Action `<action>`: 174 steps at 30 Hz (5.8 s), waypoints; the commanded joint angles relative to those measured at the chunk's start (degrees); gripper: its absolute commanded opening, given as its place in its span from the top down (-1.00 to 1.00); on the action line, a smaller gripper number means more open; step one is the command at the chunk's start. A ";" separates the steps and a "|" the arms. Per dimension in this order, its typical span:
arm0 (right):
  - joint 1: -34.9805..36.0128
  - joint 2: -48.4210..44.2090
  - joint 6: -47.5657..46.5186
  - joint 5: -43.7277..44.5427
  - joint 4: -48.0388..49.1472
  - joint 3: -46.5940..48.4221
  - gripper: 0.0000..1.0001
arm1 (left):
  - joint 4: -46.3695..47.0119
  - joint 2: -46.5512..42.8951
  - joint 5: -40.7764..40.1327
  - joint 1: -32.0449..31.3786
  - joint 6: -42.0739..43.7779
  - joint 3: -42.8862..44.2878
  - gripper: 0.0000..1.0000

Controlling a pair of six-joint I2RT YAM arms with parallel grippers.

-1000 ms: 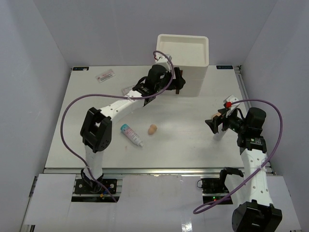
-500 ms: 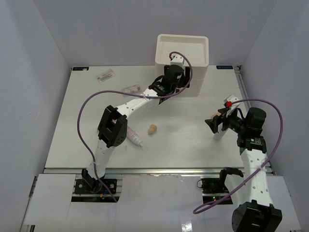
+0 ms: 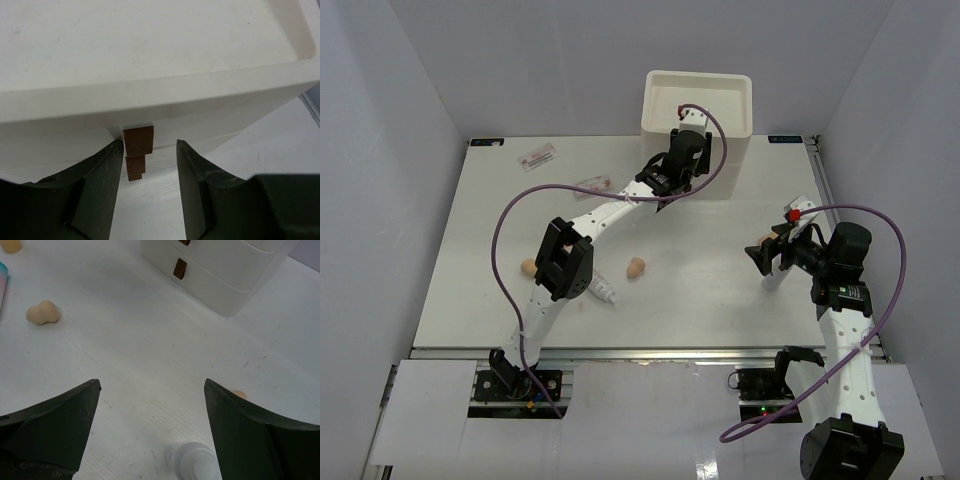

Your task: Organize the makeup

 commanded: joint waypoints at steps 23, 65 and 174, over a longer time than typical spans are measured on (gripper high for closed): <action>-0.71 -1.07 0.46 0.95 1.71 -0.33 -0.82 | 5.52 -13.56 7.85 -0.12 -4.80 -16.90 1.00; 1.78 8.80 -39.50 -7.67 -46.67 28.62 -0.85 | 5.57 -68.96 34.95 -2.61 -7.45 -67.00 -0.96; 35.04 39.60 -46.62 1.06 -54.36 61.93 0.63 | -7.31 -110.83 13.27 -2.14 -5.17 -88.82 -0.96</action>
